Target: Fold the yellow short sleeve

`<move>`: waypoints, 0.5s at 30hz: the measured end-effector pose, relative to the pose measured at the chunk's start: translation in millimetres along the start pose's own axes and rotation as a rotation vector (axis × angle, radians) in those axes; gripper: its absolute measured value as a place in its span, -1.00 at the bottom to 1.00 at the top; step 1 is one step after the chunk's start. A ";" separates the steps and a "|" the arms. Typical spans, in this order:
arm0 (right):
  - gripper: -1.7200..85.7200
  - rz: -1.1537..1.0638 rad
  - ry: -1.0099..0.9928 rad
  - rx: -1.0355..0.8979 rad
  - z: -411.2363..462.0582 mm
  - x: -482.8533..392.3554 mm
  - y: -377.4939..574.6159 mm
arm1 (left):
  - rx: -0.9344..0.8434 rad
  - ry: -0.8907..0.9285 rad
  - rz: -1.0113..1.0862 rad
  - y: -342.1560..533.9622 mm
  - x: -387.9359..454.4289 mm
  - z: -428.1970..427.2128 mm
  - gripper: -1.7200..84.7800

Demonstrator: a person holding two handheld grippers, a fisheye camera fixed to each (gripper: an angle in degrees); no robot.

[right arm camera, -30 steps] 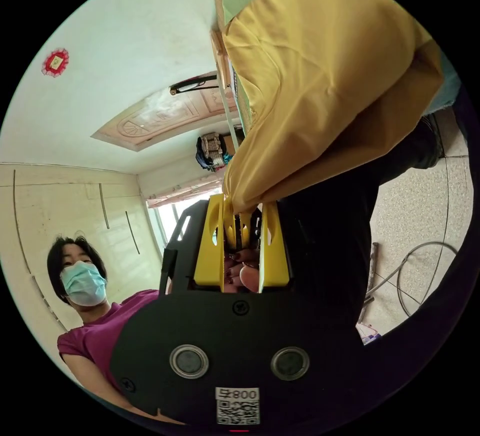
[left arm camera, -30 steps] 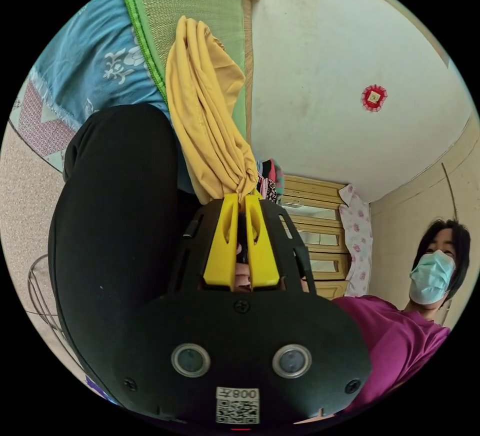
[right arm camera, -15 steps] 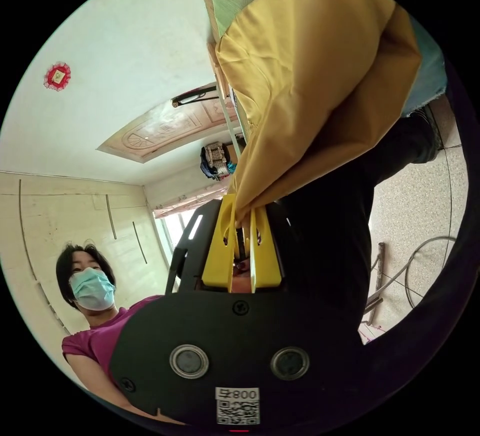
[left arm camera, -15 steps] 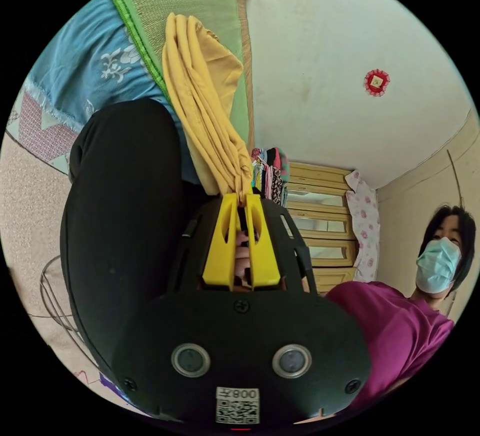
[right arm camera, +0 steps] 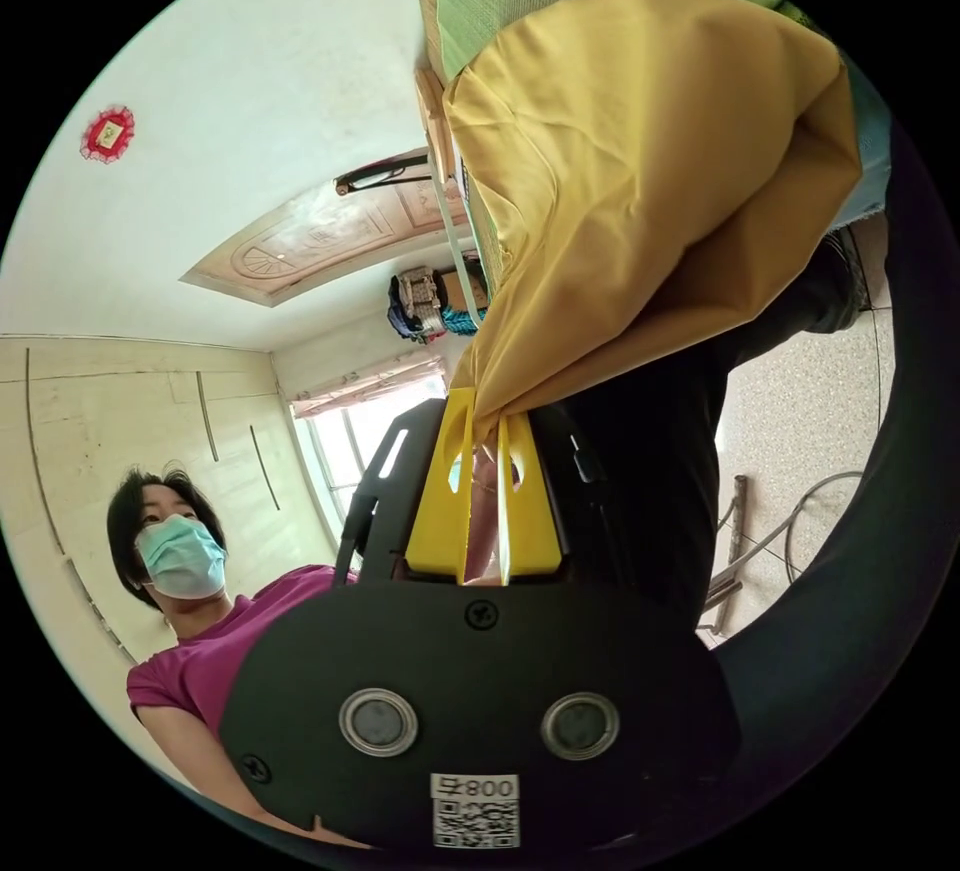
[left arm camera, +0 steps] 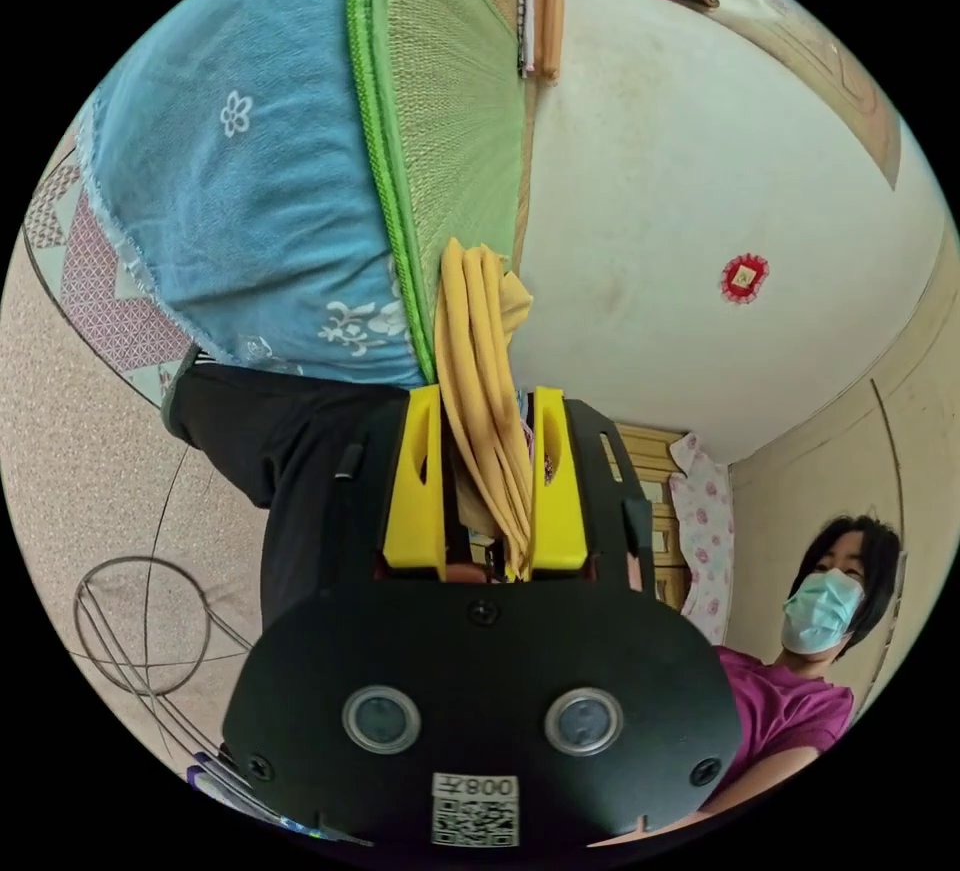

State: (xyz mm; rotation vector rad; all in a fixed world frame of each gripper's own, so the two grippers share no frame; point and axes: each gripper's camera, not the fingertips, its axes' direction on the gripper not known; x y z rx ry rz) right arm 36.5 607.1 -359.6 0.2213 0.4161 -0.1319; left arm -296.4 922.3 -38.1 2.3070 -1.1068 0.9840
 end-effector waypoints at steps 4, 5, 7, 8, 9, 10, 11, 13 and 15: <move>-0.95 -0.012 0.010 -0.011 6.3 1.8 -0.9 | 0.013 0.032 -0.011 -22.6 -5.6 6.9 -0.63; -0.95 -0.015 0.010 -0.013 8.2 3.2 -1.4 | 0.017 0.027 -0.008 -27.8 -5.7 8.4 -0.63; -0.95 -0.015 0.004 -0.011 10.4 6.0 -1.5 | 0.020 0.034 -0.013 -34.8 -7.1 11.1 -0.63; -0.95 -0.014 0.004 -0.014 12.1 8.1 -1.4 | 0.009 0.022 -0.014 -39.6 -7.4 14.1 -0.63; -0.95 -0.015 0.011 -0.019 14.1 10.0 -1.4 | 0.002 0.018 -0.013 -42.2 -7.2 15.9 -0.63; -0.95 -0.015 0.015 -0.022 15.0 10.9 -1.3 | -0.005 0.014 -0.011 -46.9 -6.4 19.2 -0.63; -0.95 -0.017 0.020 -0.024 16.6 12.8 -1.2 | -0.014 0.004 -0.005 -51.7 -4.7 22.5 -0.63; -0.95 -0.016 0.024 -0.028 18.5 16.0 -1.0 | -0.026 -0.010 0.002 -58.8 -2.3 27.3 -0.64; -0.95 -0.018 0.045 -0.037 20.7 19.4 -0.8 | -0.038 -0.025 0.002 -65.6 -0.5 32.2 -0.65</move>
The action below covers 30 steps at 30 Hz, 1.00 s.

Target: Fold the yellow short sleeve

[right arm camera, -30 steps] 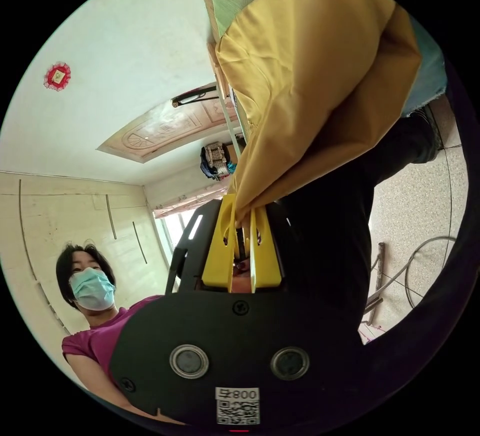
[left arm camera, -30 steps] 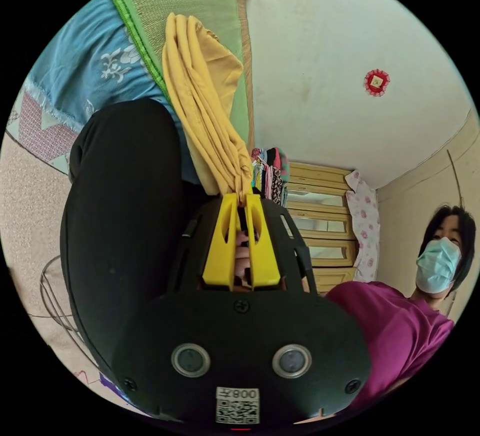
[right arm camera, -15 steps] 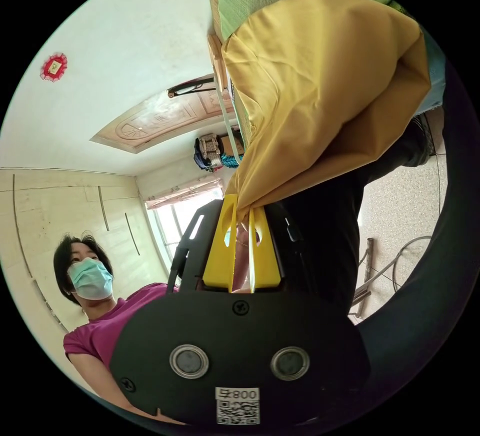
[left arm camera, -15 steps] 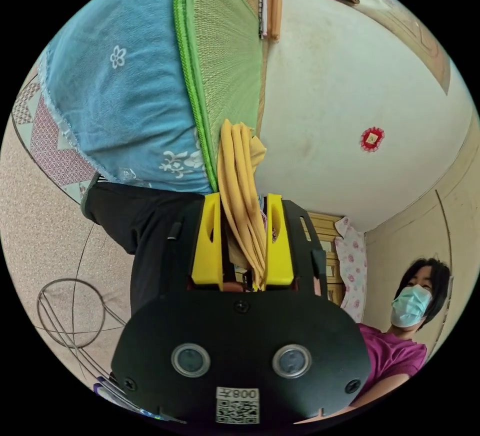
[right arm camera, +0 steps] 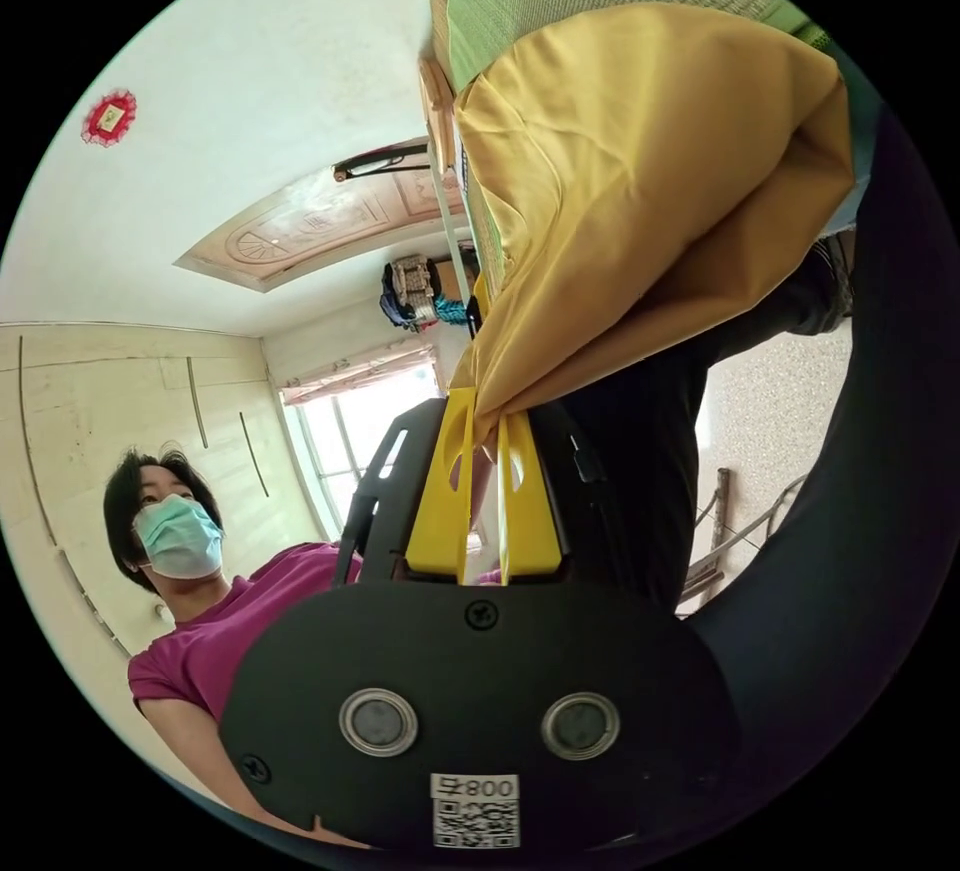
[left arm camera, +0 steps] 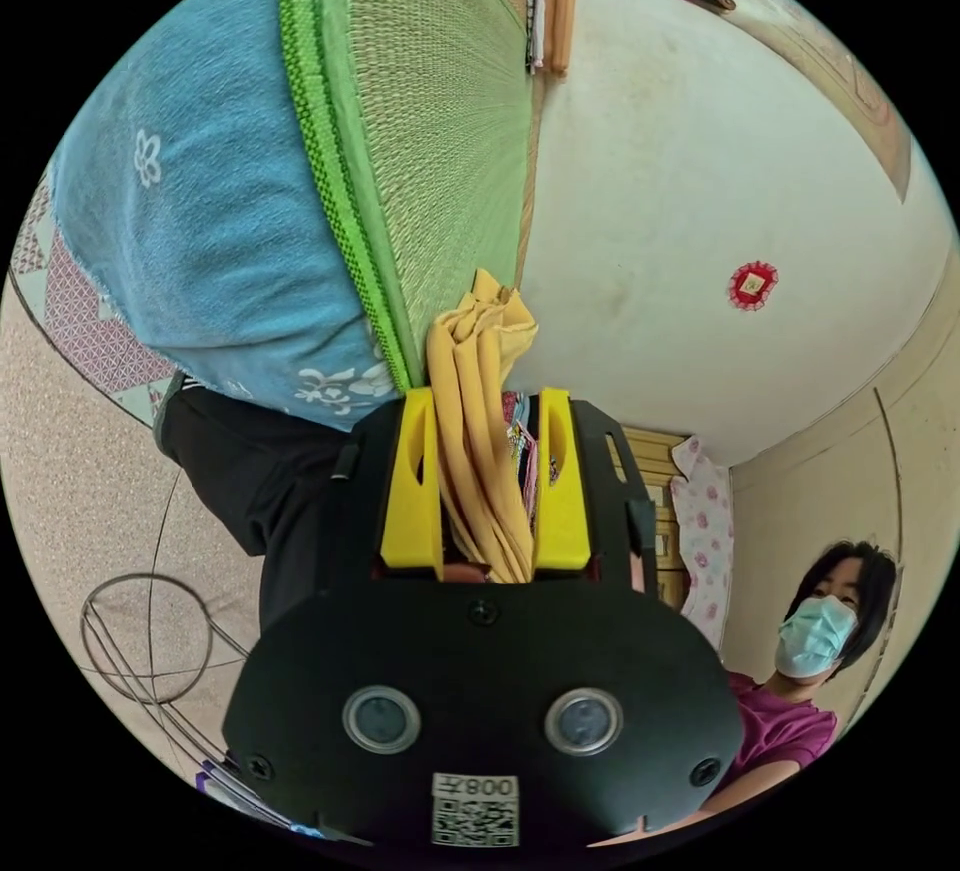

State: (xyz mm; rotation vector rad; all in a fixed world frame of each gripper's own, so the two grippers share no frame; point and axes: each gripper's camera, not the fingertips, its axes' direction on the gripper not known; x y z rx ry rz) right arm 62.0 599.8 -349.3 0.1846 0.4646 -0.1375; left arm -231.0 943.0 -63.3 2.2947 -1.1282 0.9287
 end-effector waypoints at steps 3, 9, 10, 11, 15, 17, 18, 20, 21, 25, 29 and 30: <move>-0.95 -0.008 0.048 -0.021 2.8 3.3 -0.7 | -0.018 -0.029 -0.001 -12.1 2.8 7.0 -0.71; -0.95 -0.007 0.086 -0.022 -0.7 16.6 -0.7 | -0.041 -0.087 0.013 -27.4 12.1 17.8 -0.86; -0.95 -0.007 0.090 -0.022 -1.4 18.1 -0.6 | -0.042 -0.086 0.014 -29.5 14.2 19.1 -0.87; -0.95 -0.008 0.094 -0.018 -3.2 21.1 -0.1 | -0.042 -0.081 0.021 -31.5 17.9 20.4 -0.87; -0.94 -0.014 0.063 0.022 -16.9 29.2 1.6 | -0.051 -0.062 0.047 -41.3 37.2 27.0 -0.88; -0.94 -0.025 0.036 0.049 -25.6 29.3 0.7 | -0.064 -0.032 0.051 -53.5 53.1 37.0 -0.88; -0.94 -0.036 0.016 0.067 -31.8 27.9 -1.1 | -0.069 -0.023 0.053 -57.7 57.9 40.7 -0.88; -0.94 -0.060 -0.001 0.087 -40.2 23.6 -5.6 | -0.095 -0.021 0.081 -75.4 79.8 56.8 -0.88; -0.94 -0.078 0.001 0.095 -45.2 20.0 -9.2 | -0.103 -0.024 0.090 -80.1 85.4 61.1 -0.88; -0.94 -0.118 -0.002 0.114 -57.3 14.4 -18.0 | -0.131 -0.037 0.117 -109.6 115.3 87.5 -0.88; -0.94 -0.139 0.003 0.121 -65.5 20.7 -22.8 | -0.126 -0.025 0.115 -130.4 134.1 105.3 -0.88; -0.94 -0.142 -0.003 0.123 -67.1 24.5 -22.4 | -0.124 -0.022 0.118 -132.5 137.0 107.1 -0.88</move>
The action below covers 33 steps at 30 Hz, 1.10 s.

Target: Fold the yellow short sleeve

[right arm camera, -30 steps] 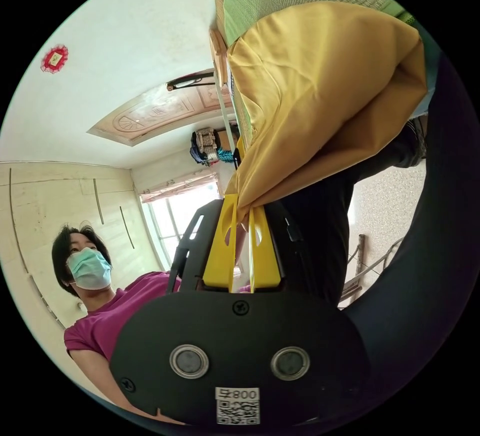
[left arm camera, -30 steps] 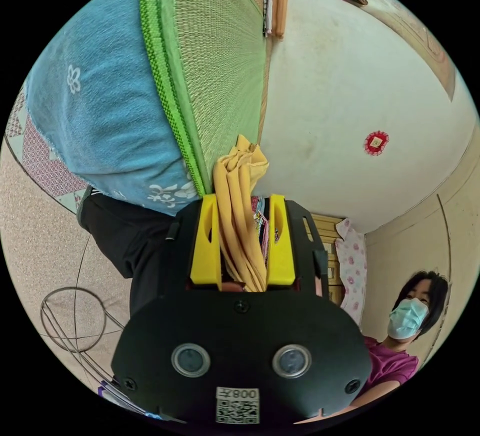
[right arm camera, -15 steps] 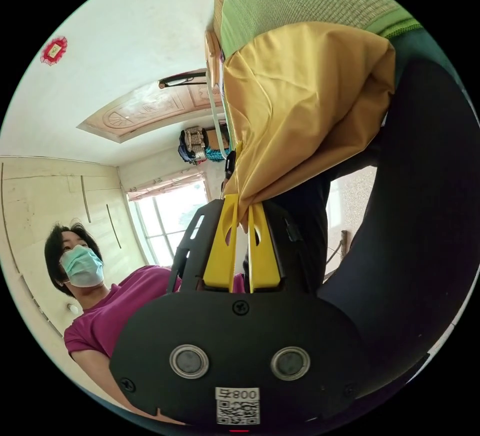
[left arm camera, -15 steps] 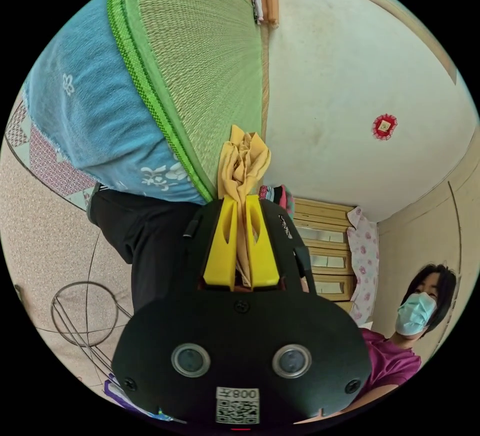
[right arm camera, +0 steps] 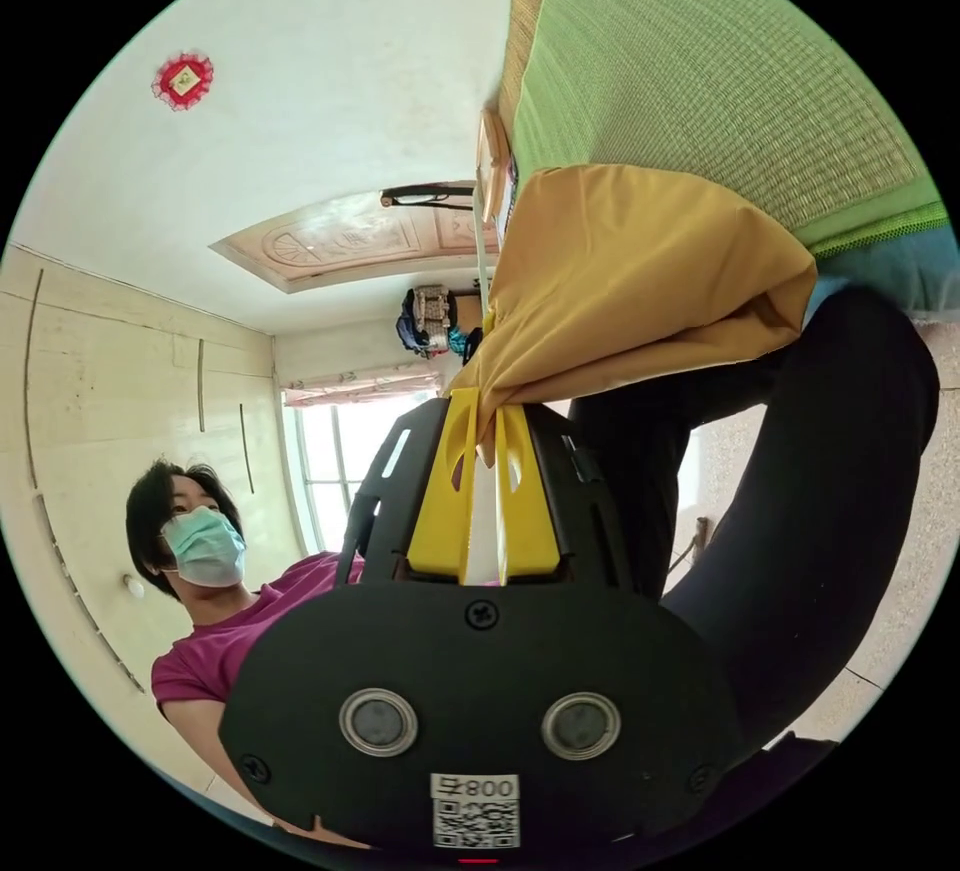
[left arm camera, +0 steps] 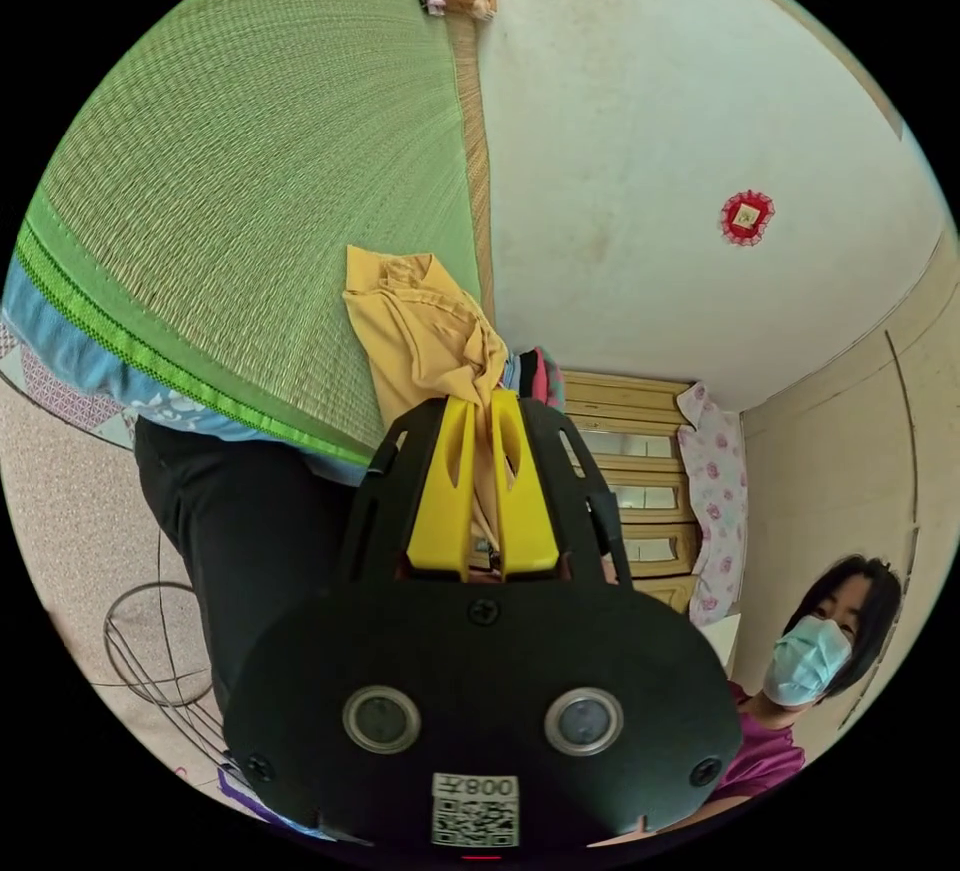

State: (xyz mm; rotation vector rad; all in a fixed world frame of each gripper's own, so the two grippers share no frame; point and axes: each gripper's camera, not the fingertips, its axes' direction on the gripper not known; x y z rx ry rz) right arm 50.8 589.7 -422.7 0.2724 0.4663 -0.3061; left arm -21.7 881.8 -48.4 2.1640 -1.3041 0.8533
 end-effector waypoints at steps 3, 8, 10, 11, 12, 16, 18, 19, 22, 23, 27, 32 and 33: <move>-0.94 -0.007 -0.013 0.006 -4.8 10.2 5.1 | 0.009 0.015 0.012 -10.9 13.6 5.4 -0.88; -0.94 -0.030 -0.033 0.007 -12.9 24.1 20.7 | 0.020 0.069 0.041 -27.0 43.2 11.5 -0.89; -0.94 -0.043 -0.045 0.009 -16.4 27.8 27.2 | 0.025 0.088 0.057 -33.2 56.5 14.8 -0.89; -0.94 -0.053 -0.053 0.011 -19.2 29.6 31.3 | 0.025 0.099 0.070 -38.3 66.3 18.0 -0.89; -0.94 -0.066 -0.061 0.014 -22.6 30.4 35.1 | 0.024 0.106 0.077 -41.3 71.6 20.0 -0.89; -0.94 -0.116 -0.076 0.029 -36.6 28.6 45.7 | 0.010 0.139 0.130 -64.3 110.8 39.3 -0.89; -0.94 -0.151 -0.084 0.042 -49.2 26.5 53.5 | 0.000 0.152 0.152 -75.5 128.1 51.4 -0.89; -0.94 -0.160 -0.085 0.046 -52.9 26.1 55.7 | -0.010 0.159 0.165 -83.4 139.3 60.9 -0.89; -0.94 -0.196 -0.092 0.073 -74.1 27.8 67.5 | -0.039 0.180 0.187 -104.6 166.0 89.2 -0.89; -0.94 -0.205 -0.095 0.085 -83.5 30.3 72.3 | -0.054 0.183 0.196 -113.7 176.8 102.2 -0.89; -0.94 -0.223 -0.106 0.136 -121.1 46.9 86.2 | -0.104 0.179 0.213 -144.6 207.8 147.1 -0.89; -0.94 -0.237 -0.113 0.209 -178.2 68.8 87.1 | -0.185 0.144 0.224 -201.8 258.4 236.1 -0.89; -0.94 -0.247 -0.109 0.229 -195.8 71.8 84.3 | -0.194 0.140 0.226 -209.0 265.0 247.8 -0.89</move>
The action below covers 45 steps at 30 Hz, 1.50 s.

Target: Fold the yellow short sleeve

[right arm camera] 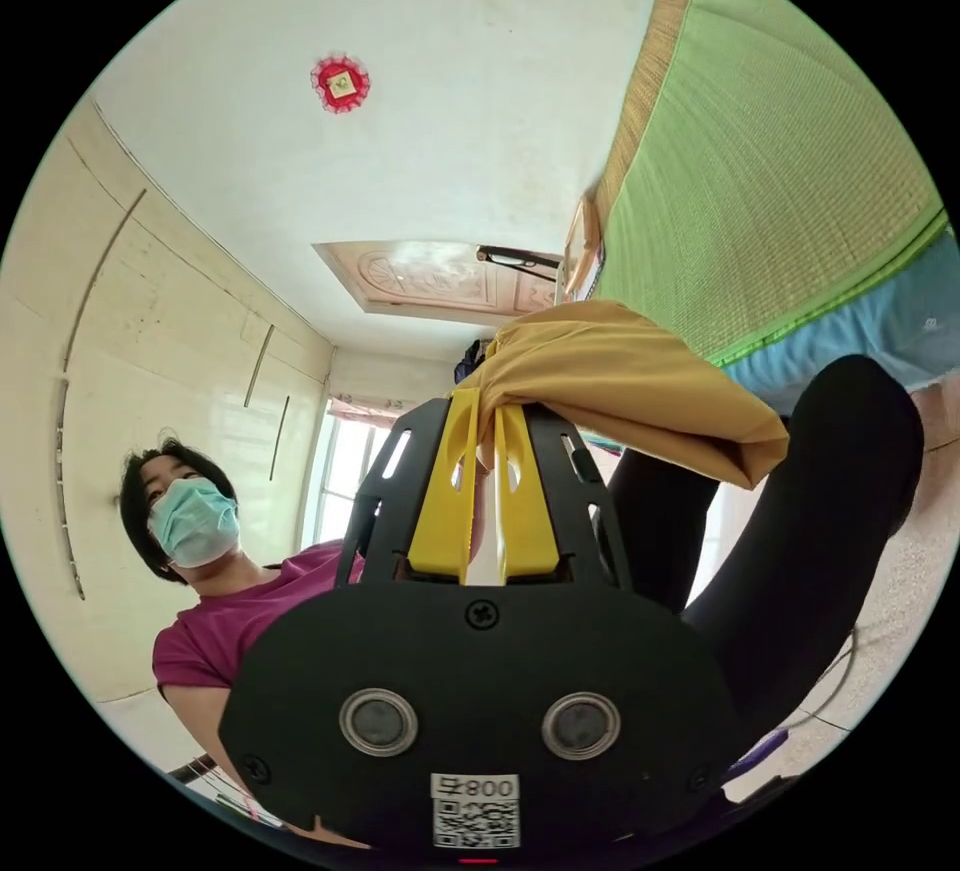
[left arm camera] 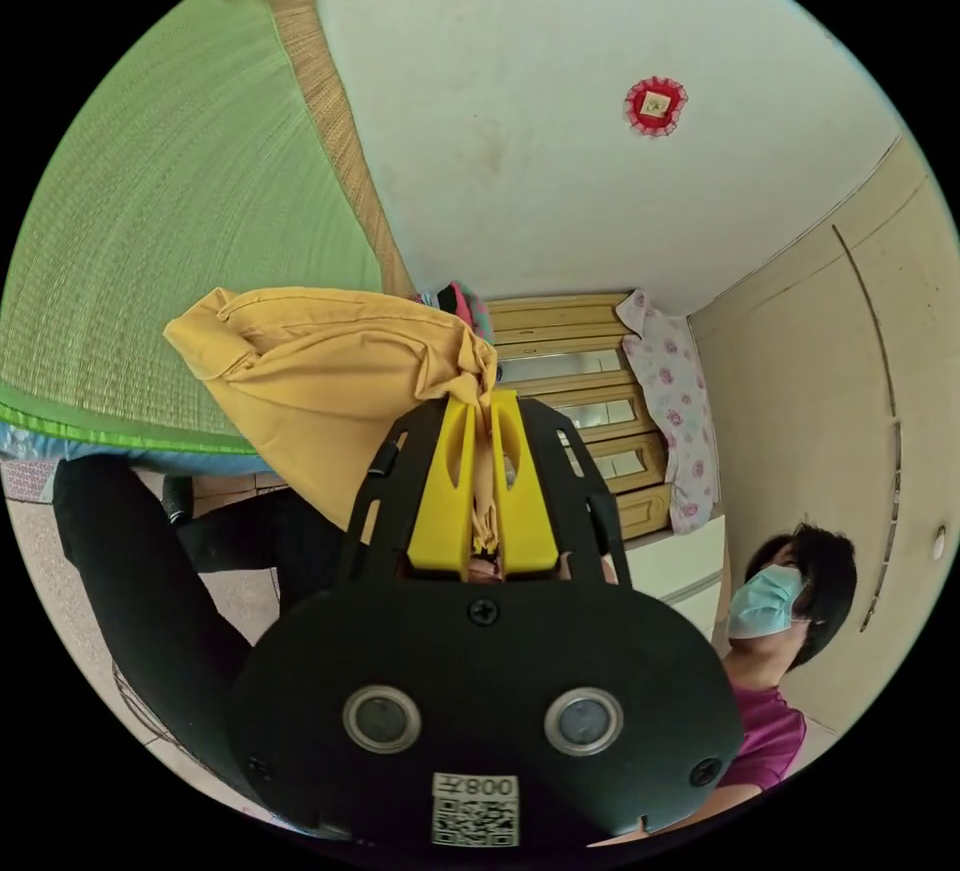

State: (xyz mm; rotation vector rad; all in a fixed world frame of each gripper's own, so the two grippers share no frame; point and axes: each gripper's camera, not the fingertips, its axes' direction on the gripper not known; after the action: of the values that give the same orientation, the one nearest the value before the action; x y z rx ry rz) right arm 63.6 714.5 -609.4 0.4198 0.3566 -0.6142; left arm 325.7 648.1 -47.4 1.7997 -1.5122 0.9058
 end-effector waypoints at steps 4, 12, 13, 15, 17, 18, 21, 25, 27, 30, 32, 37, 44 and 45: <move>-0.94 -0.049 0.019 0.056 -56.3 -1.8 -34.2 | -0.071 -0.008 0.020 -86.6 27.5 89.3 -0.89; -0.94 -0.385 0.110 0.279 -259.3 -126.2 -185.8 | -0.223 0.091 0.255 -284.3 157.2 346.0 -0.89; -0.94 -0.416 0.129 0.295 -277.2 -141.1 -194.4 | -0.250 0.125 0.302 -309.5 182.7 391.9 -0.89; -0.93 -0.531 0.215 0.374 -347.2 -198.6 -216.4 | -0.289 0.154 0.379 -342.6 218.9 459.4 -0.88; -0.93 -0.605 0.291 0.434 -395.3 -234.7 -220.7 | -0.355 0.200 0.456 -378.4 254.9 547.7 -0.88; -0.93 -0.647 0.335 0.471 -423.8 -251.5 -217.8 | -0.371 0.214 0.469 -385.7 260.8 568.7 -0.88; -0.93 -0.688 0.432 0.556 -481.1 -258.5 -195.6 | -0.469 0.285 0.492 -414.4 269.2 667.1 -0.88; -0.93 -0.580 0.531 0.635 -525.0 -193.4 -161.8 | -0.623 0.214 0.421 -435.6 220.1 774.4 -0.89; -0.93 -0.396 0.512 0.651 -549.5 -107.4 -153.1 | -0.690 0.119 0.361 -443.3 183.1 808.2 -0.89; -0.93 -0.204 0.439 0.636 -562.7 -8.4 -147.5 | -0.730 -0.033 0.249 -457.1 134.3 835.8 -0.89; -0.93 -0.191 0.364 0.632 -563.9 20.0 -143.4 | -0.681 0.005 0.205 -468.2 127.5 837.2 -0.89; -0.93 -0.258 0.405 0.629 -573.7 19.4 -141.4 | -0.629 -0.049 0.280 -486.7 159.9 834.2 -0.90; -0.92 -0.242 0.417 0.706 -593.3 12.0 -137.5 | -0.452 -0.171 0.273 -501.8 223.4 798.4 -0.94; -0.93 -0.237 0.394 0.712 -597.5 10.1 -137.1 | -0.446 -0.168 0.294 -501.5 234.0 796.9 -0.95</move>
State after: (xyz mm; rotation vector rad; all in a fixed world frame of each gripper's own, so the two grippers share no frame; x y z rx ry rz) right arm -130.3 893.5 -1162.8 1.2033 0.5651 -0.8877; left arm 939.2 -48.4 -329.9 1.3790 -1.9417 0.4958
